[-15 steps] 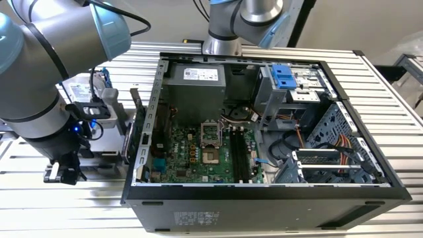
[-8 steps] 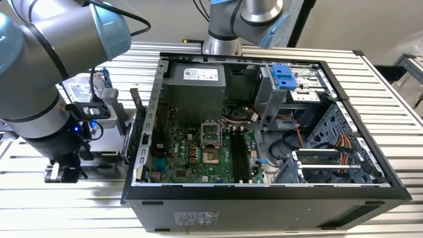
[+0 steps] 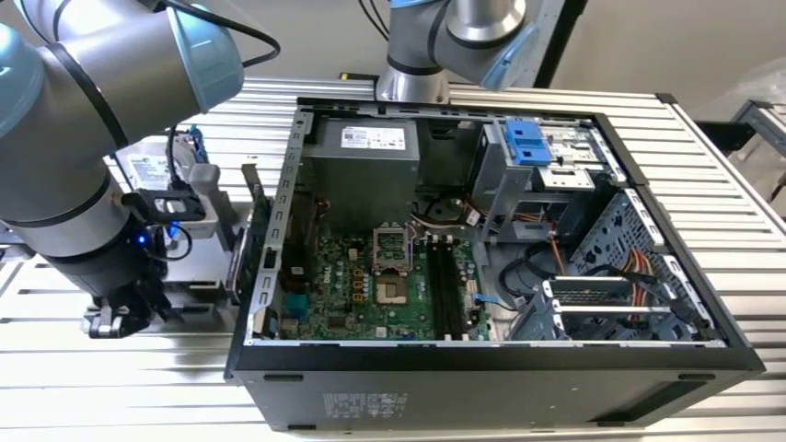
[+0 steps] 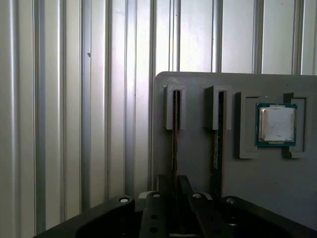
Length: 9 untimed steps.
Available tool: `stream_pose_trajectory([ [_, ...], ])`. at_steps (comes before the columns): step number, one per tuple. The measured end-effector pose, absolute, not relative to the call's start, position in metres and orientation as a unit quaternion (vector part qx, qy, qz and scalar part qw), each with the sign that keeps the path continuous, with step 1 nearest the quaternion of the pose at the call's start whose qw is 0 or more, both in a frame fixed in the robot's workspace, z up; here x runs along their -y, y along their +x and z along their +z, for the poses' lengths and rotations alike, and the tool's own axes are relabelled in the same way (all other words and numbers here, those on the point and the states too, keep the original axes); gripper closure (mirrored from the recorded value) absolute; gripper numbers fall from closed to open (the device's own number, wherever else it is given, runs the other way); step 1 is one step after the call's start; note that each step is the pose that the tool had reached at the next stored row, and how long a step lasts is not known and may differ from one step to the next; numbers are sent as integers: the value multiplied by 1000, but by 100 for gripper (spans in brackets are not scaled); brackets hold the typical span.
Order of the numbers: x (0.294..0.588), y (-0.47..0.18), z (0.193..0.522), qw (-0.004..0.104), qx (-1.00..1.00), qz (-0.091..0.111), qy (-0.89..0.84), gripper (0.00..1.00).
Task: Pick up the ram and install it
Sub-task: 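Pick up the ram and move it above insertion slot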
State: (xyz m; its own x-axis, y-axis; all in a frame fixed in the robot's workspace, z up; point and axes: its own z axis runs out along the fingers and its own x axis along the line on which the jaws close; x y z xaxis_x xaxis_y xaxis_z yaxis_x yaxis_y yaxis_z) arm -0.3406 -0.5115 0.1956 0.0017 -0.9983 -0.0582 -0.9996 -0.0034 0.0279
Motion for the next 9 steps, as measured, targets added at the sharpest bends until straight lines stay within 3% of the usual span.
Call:
stream_pose_trajectory([
  [9, 511, -341, 196, 11, -706, 30, -708, 100],
])
